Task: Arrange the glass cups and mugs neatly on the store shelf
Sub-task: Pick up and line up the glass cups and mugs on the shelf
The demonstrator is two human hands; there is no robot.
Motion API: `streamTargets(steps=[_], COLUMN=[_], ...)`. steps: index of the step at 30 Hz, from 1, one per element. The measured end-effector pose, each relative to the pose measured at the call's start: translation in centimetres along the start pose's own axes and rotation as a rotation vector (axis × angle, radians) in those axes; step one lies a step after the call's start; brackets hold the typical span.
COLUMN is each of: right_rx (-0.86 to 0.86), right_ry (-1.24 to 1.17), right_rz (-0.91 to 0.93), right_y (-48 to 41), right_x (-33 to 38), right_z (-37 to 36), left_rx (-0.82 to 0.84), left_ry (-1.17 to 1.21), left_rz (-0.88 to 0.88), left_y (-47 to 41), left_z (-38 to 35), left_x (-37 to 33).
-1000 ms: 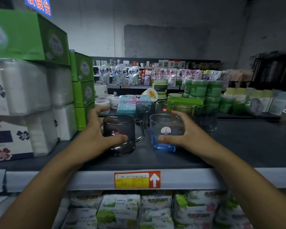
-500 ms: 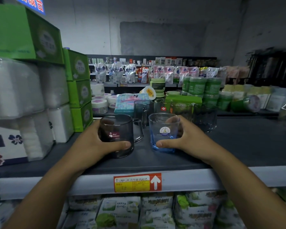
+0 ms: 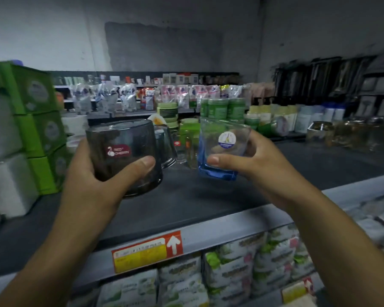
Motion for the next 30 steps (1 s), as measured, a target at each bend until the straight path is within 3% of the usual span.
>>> streamTargets(steps=[9, 20, 30], right_rx=[-0.353, -0.552, -0.706], right_ry=[-0.147, -0.036, 0.078], right_rz=[0.020, 0.011, -0.025], right_y=[10.3, 24.0, 31.0], right_x=[-0.7, 0.3, -0.9], right_z=[14.3, 40.2, 64.2], left_rx=[0.212, 0.351, 0.492], left_ry=[0.202, 0.393, 0.438], left_rz=[-0.045, -0.015, 0.048], left_y=[4.8, 15.2, 22.0], left_z=[-15.2, -41.5, -66.4], left_x=[-4.2, -12.8, -18.9])
Point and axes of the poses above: each hand's wrist, its own y-axis away from the middle knuckle, its own z-axis out of the back of the hand, x = y × z, the point moved 8 cm from there along -y, towards the middle knuckle, and after that the axes turned 4 degrees about -y, right-handed, at the moved point
